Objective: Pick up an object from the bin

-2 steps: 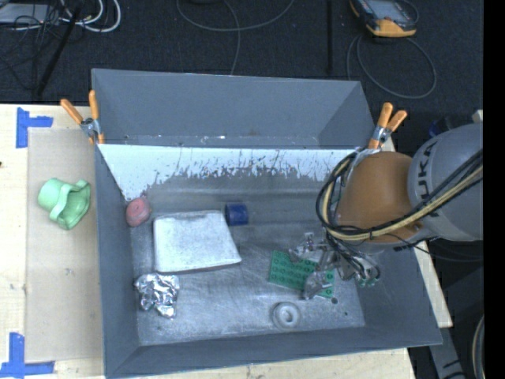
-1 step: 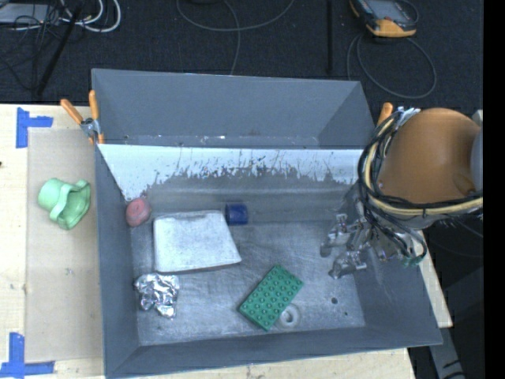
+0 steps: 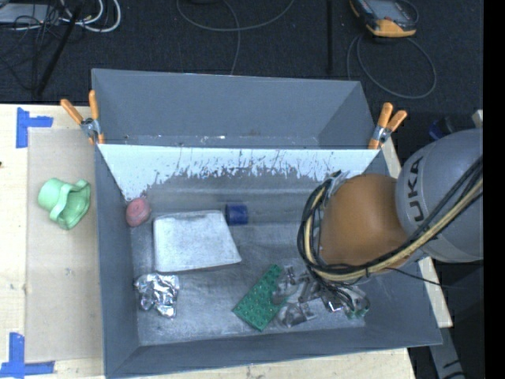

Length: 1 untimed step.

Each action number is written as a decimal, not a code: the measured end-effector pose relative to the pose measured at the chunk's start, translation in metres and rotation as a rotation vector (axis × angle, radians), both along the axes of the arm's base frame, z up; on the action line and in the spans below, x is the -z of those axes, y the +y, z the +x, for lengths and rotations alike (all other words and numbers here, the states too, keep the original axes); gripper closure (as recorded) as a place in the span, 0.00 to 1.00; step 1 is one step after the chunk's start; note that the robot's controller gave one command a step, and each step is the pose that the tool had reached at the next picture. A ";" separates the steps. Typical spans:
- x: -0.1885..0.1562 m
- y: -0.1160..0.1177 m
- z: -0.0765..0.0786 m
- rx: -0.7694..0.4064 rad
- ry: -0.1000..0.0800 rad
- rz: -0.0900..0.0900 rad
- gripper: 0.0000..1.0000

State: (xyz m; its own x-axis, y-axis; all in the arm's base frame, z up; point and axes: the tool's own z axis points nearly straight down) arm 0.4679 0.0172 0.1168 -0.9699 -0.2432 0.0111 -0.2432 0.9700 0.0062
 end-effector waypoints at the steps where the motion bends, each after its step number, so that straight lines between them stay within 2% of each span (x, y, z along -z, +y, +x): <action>1: -0.097 -0.013 0.005 0.024 -0.019 -0.004 1.00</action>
Offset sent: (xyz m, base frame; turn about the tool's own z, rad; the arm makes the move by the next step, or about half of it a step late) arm 0.0037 -0.0132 0.0936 0.0207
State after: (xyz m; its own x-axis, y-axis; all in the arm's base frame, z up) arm 0.4732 0.0040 0.2139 -0.9754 -0.2203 -0.0070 -0.2203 0.9754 -0.0018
